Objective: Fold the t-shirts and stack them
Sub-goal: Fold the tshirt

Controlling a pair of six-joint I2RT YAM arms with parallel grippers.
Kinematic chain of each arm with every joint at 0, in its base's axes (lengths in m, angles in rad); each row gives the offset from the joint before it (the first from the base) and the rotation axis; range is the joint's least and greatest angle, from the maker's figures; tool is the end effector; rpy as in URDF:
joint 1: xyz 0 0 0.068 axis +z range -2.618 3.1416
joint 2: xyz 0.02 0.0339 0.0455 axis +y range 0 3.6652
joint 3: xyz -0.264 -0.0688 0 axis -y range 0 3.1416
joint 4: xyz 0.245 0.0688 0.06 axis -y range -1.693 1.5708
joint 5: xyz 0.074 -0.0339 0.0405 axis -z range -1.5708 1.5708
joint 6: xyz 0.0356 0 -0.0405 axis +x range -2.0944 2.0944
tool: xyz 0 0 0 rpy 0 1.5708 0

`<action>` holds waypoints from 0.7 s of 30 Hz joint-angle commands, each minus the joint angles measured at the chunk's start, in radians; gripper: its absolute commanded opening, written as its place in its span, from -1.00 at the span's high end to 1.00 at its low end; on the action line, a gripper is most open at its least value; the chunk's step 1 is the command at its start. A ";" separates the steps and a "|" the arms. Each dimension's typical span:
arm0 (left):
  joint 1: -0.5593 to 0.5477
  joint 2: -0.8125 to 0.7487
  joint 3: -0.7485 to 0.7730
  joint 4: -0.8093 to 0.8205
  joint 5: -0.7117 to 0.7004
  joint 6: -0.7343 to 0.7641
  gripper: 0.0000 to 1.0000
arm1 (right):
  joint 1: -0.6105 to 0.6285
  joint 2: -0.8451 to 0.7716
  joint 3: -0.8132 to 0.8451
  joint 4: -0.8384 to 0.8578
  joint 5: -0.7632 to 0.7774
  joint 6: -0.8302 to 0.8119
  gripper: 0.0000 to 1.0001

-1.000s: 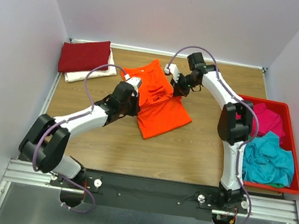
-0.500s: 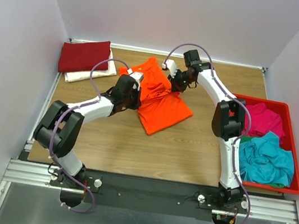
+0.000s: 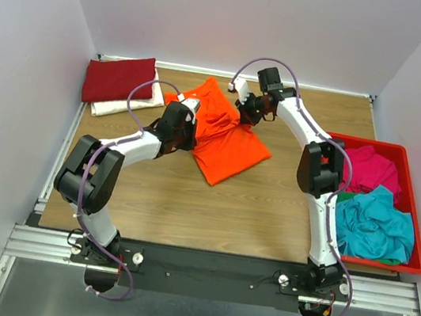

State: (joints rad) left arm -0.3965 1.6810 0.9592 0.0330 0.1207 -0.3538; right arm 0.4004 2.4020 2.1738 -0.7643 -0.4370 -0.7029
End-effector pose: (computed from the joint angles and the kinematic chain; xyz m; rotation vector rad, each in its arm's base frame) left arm 0.3276 -0.1418 0.1896 0.1151 2.3070 -0.5291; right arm 0.4779 0.2186 0.2055 -1.4368 2.0228 0.4325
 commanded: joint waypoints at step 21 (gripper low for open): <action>0.079 -0.182 0.174 0.008 -0.235 0.289 -0.28 | -0.052 -0.097 -0.086 0.439 0.270 0.482 -0.55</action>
State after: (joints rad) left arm -0.3141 1.6157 1.1137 0.0223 -0.1371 -0.2295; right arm 0.4278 2.4481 2.1834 -0.3779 -0.0925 -0.3000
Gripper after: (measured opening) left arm 0.637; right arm 0.759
